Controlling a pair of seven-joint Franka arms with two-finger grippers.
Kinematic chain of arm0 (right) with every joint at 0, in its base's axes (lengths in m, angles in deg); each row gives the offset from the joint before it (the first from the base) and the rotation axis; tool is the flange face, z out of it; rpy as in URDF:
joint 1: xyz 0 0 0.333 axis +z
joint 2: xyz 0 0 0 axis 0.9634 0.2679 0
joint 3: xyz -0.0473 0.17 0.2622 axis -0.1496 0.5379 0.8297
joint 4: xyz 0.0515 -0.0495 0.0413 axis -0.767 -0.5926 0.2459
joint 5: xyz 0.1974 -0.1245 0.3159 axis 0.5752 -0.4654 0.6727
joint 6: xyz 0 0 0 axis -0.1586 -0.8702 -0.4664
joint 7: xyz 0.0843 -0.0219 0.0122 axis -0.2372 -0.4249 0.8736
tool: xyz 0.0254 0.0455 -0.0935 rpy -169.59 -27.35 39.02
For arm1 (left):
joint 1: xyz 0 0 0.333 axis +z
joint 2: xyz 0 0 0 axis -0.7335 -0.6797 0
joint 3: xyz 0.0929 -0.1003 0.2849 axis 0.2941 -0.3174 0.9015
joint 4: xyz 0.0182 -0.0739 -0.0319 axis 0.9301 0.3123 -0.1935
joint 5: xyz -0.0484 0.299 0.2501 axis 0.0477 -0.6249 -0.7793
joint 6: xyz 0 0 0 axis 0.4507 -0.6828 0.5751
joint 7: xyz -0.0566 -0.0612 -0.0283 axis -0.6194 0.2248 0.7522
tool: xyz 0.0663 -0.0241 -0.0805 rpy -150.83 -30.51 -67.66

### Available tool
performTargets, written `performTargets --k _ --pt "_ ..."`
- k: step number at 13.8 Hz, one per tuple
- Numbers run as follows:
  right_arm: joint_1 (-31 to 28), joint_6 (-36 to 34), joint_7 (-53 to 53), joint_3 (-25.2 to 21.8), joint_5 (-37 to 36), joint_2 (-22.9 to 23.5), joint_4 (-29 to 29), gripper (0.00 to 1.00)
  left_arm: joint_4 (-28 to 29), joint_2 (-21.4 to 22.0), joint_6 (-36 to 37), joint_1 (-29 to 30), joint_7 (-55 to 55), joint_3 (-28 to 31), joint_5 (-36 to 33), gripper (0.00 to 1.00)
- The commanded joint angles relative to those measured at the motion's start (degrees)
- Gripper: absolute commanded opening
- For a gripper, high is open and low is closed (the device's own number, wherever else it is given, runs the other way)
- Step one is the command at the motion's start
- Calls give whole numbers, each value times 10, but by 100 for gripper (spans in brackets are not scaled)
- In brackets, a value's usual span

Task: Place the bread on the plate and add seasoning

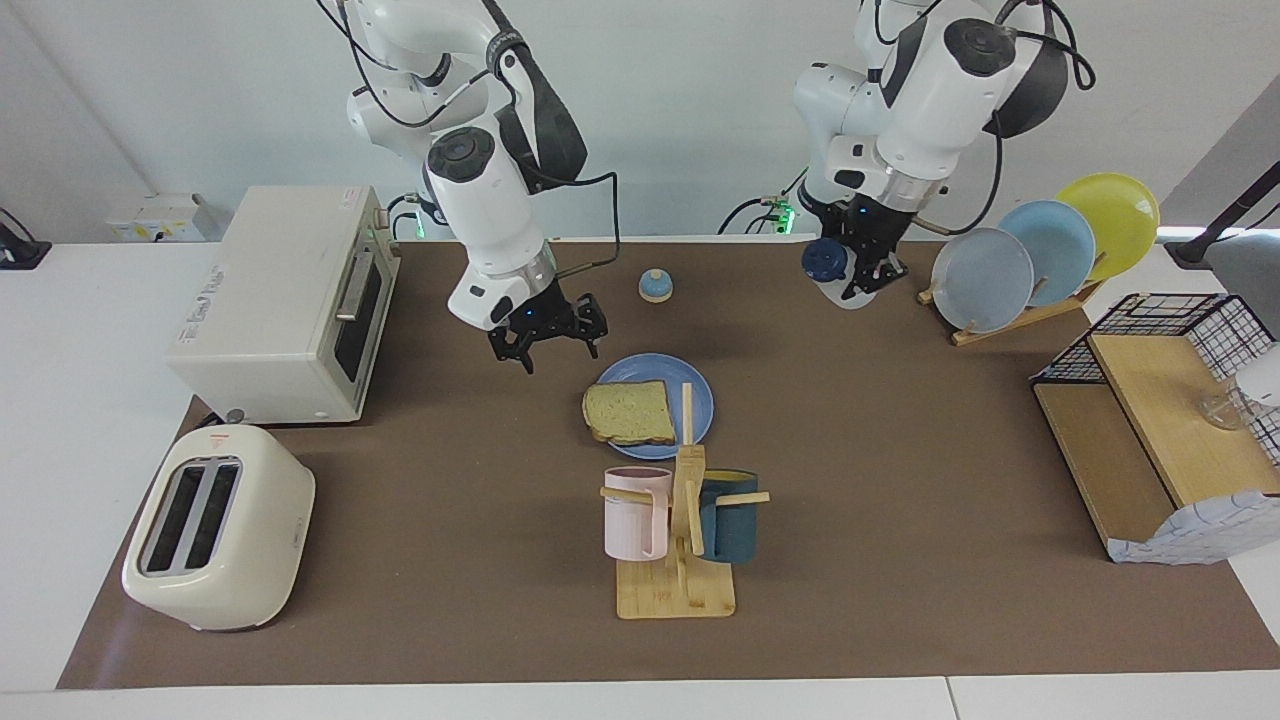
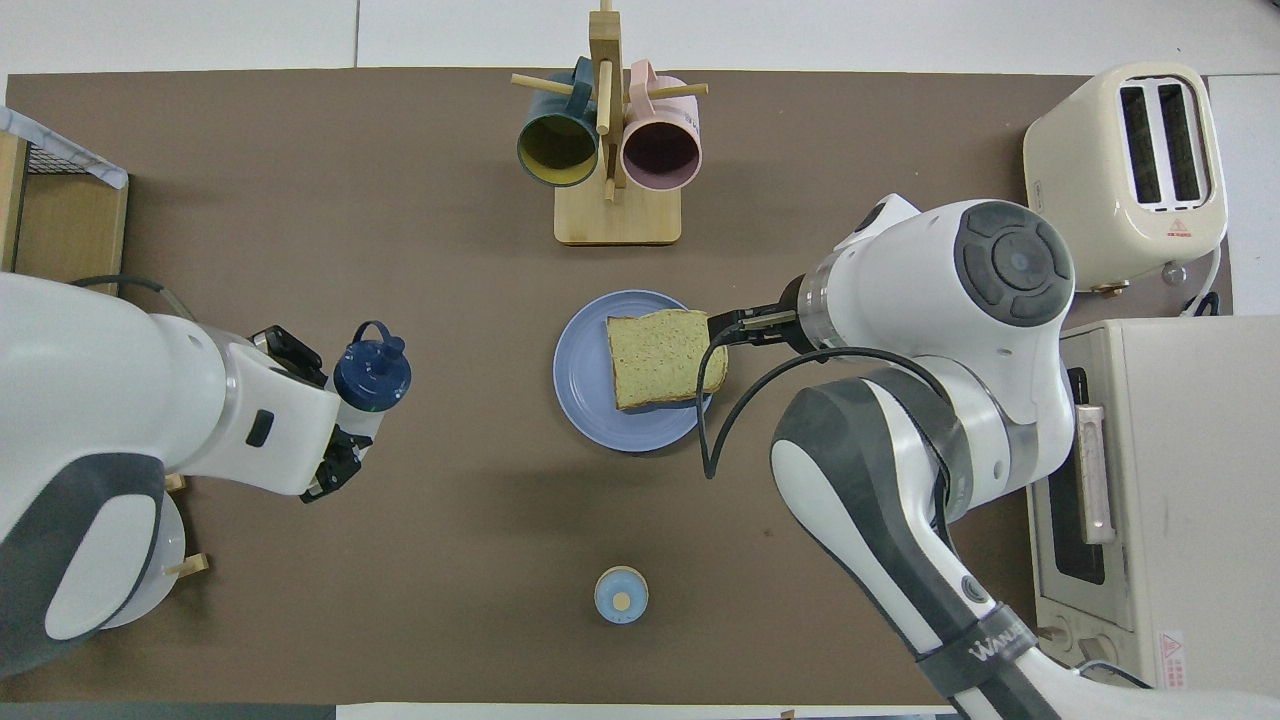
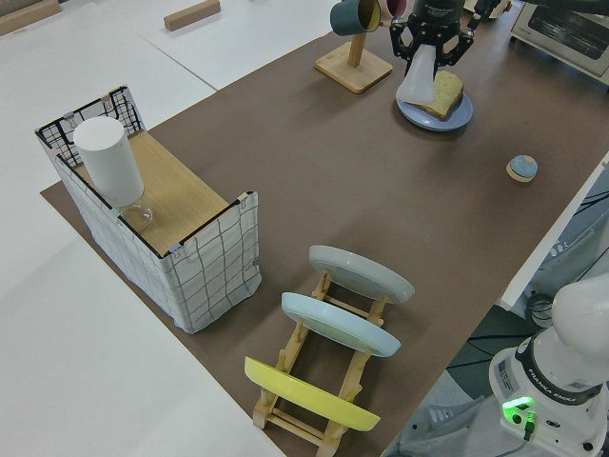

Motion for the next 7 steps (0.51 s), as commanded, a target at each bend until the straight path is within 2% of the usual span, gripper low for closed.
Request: performTargets --k 1,2,4,7 --pt "-9 -41 22 3 17 2 40 100 65 63 -4 -4 -6 -33 -22 0" --pt "-10 -80 21 3 21 6 66 100 72 70 -3 -4 -8 -42 -23 0" --pt "-13 -137 14 2 86 1 92 100 76 76 4 -5 -50 -49 -23 0" --pt "-14 -161 -31 6 122 -28 94 100 77 84 24 -5 -70 -56 -24 0"
